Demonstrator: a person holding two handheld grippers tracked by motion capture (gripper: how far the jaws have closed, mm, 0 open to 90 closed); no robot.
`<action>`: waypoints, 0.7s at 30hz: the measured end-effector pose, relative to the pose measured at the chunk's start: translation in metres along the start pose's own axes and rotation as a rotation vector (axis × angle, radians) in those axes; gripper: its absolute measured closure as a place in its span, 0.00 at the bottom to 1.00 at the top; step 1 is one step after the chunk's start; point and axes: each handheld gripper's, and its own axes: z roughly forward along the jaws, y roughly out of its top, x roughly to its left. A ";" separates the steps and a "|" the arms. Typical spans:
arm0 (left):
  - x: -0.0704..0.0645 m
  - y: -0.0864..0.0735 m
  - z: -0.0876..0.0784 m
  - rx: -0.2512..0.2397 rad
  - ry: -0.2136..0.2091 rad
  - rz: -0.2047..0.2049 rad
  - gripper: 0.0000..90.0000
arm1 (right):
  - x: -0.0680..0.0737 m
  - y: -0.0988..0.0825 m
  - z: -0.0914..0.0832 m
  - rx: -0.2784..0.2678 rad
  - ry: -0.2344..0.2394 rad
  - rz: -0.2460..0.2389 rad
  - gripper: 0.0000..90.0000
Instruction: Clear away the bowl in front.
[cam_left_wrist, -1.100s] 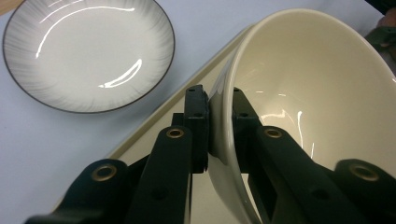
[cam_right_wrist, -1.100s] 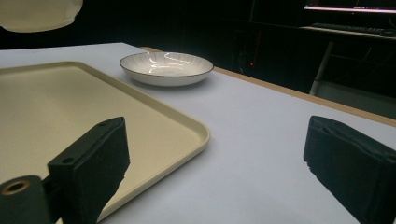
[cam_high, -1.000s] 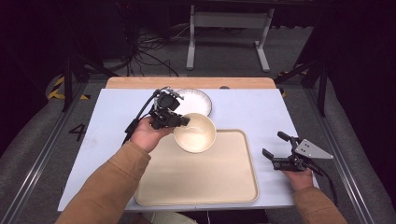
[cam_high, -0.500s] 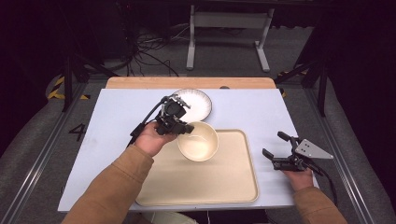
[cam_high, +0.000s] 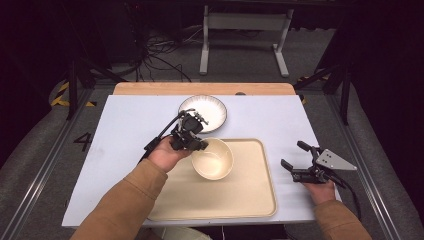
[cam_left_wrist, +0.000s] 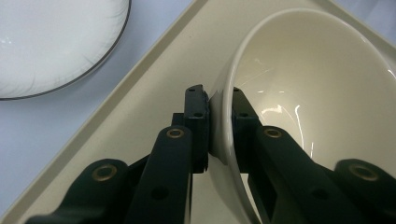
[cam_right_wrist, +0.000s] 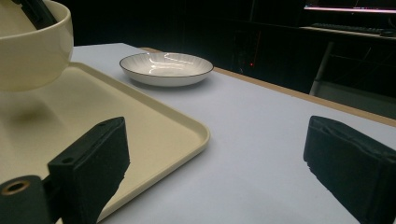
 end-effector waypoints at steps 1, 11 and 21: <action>0.000 0.000 0.001 0.001 -0.006 -0.001 0.91 | 0.000 0.000 0.000 -0.001 0.001 0.000 0.08; -0.002 -0.003 0.012 0.035 -0.013 -0.007 0.91 | 0.000 0.000 0.000 0.000 0.000 -0.001 0.08; -0.003 -0.005 0.023 0.074 -0.029 -0.002 0.91 | 0.000 0.000 0.000 0.000 0.001 -0.001 0.08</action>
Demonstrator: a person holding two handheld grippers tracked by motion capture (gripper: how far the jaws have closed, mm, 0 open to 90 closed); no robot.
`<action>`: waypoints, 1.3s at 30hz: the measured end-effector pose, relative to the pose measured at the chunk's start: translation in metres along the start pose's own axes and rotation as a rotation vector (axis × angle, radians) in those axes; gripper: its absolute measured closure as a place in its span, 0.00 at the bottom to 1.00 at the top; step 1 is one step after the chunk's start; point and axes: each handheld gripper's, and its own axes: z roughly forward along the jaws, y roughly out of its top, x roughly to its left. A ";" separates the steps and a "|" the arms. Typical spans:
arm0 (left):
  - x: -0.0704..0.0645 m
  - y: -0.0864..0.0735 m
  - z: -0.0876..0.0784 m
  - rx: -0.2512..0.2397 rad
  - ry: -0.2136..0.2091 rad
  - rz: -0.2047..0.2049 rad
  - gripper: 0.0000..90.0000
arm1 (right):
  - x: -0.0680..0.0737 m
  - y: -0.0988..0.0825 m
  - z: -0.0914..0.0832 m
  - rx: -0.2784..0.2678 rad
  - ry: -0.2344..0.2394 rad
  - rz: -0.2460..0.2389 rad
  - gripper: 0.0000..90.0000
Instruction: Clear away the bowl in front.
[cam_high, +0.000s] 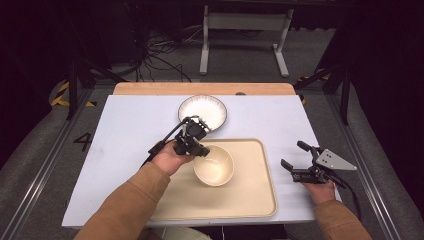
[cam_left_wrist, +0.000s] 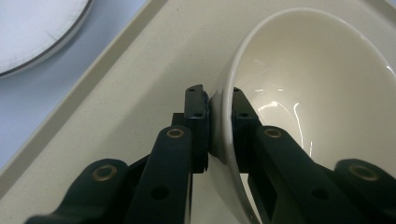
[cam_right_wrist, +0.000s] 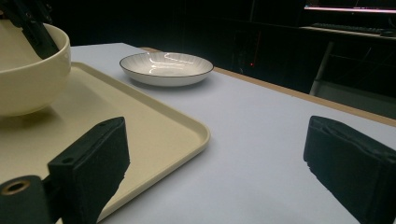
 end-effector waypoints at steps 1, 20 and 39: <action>0.000 0.000 0.001 0.003 -0.003 0.001 0.91 | 0.000 0.000 0.000 0.000 0.000 0.000 0.08; 0.001 -0.001 0.012 0.050 -0.013 0.012 0.91 | 0.000 0.000 0.000 0.000 0.001 0.000 0.08; 0.011 -0.004 0.018 0.099 -0.018 0.002 0.83 | 0.000 0.000 0.000 0.001 0.002 0.001 0.08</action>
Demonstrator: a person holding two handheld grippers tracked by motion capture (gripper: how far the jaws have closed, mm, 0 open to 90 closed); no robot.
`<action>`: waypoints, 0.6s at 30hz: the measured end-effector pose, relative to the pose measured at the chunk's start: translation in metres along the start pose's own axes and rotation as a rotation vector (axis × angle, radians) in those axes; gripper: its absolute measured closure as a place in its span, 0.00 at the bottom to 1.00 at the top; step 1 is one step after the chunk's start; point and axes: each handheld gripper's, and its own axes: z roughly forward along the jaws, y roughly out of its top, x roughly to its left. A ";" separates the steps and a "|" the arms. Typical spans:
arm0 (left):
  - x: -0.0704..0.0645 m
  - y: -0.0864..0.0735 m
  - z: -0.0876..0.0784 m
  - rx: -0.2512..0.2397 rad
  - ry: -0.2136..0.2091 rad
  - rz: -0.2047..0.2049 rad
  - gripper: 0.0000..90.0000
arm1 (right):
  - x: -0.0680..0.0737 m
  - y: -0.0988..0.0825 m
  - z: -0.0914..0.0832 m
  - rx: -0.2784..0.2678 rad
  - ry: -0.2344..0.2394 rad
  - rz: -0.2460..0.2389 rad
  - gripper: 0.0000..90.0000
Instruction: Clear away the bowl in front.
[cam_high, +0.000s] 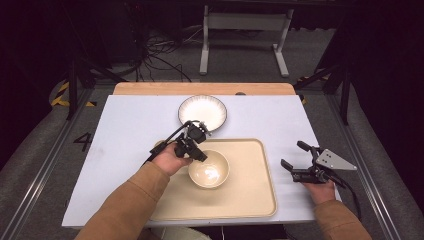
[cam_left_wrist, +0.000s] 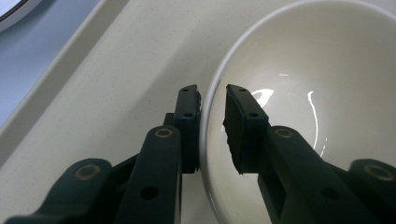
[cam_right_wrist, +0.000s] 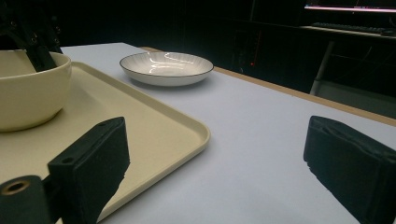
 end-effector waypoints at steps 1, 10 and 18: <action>0.000 0.000 0.001 -0.001 -0.013 -0.011 0.82 | 0.000 0.000 0.000 0.000 0.000 0.000 0.08; -0.004 -0.001 -0.001 -0.014 0.005 0.008 0.63 | 0.000 0.000 0.000 0.000 0.001 0.001 0.08; -0.005 -0.010 -0.018 -0.133 -0.020 0.011 0.43 | 0.000 0.000 0.000 0.003 0.003 0.003 0.08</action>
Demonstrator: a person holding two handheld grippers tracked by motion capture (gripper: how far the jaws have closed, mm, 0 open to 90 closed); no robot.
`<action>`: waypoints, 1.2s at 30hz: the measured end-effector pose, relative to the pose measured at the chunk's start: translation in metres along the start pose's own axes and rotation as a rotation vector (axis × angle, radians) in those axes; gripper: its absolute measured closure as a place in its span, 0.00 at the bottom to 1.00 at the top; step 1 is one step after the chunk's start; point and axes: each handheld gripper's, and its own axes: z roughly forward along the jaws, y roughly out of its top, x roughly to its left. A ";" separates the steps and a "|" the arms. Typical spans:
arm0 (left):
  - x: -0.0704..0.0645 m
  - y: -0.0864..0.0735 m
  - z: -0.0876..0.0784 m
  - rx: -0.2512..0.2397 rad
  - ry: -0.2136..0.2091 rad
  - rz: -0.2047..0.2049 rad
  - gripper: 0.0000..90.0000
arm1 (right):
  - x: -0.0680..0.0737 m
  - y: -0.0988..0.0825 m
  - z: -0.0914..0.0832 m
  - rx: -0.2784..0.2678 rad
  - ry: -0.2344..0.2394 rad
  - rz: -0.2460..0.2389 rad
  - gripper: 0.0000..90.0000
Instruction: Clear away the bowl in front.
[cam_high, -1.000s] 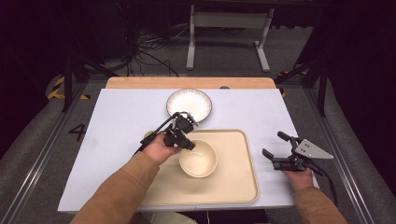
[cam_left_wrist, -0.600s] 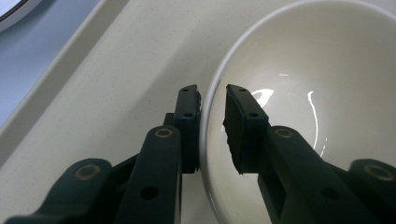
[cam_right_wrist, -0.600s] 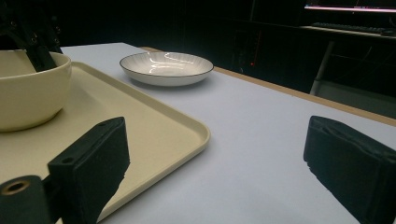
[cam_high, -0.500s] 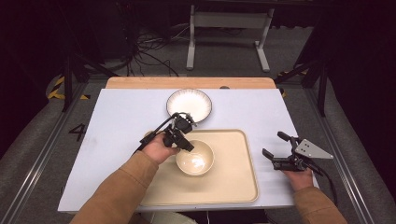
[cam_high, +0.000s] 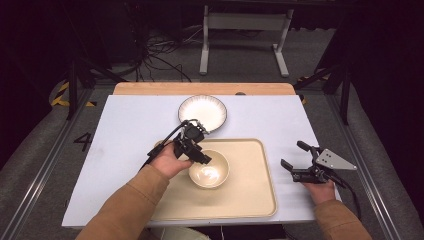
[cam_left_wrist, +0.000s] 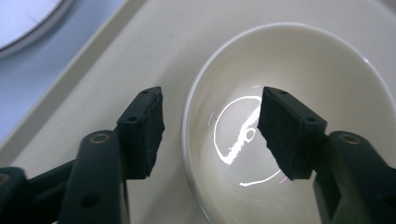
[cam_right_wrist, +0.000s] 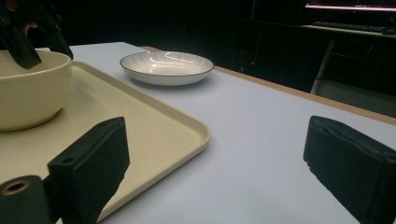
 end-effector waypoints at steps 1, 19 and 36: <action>0.001 -0.002 -0.003 -0.020 -0.012 -0.007 0.42 | 0.000 0.000 0.000 0.000 0.000 0.000 0.08; 0.000 -0.037 -0.051 -0.231 -0.067 0.002 0.06 | -0.001 0.000 0.000 0.002 0.001 0.004 0.08; -0.003 -0.069 -0.077 -0.446 -0.015 0.029 0.01 | -0.001 0.000 0.000 0.000 0.000 0.005 0.08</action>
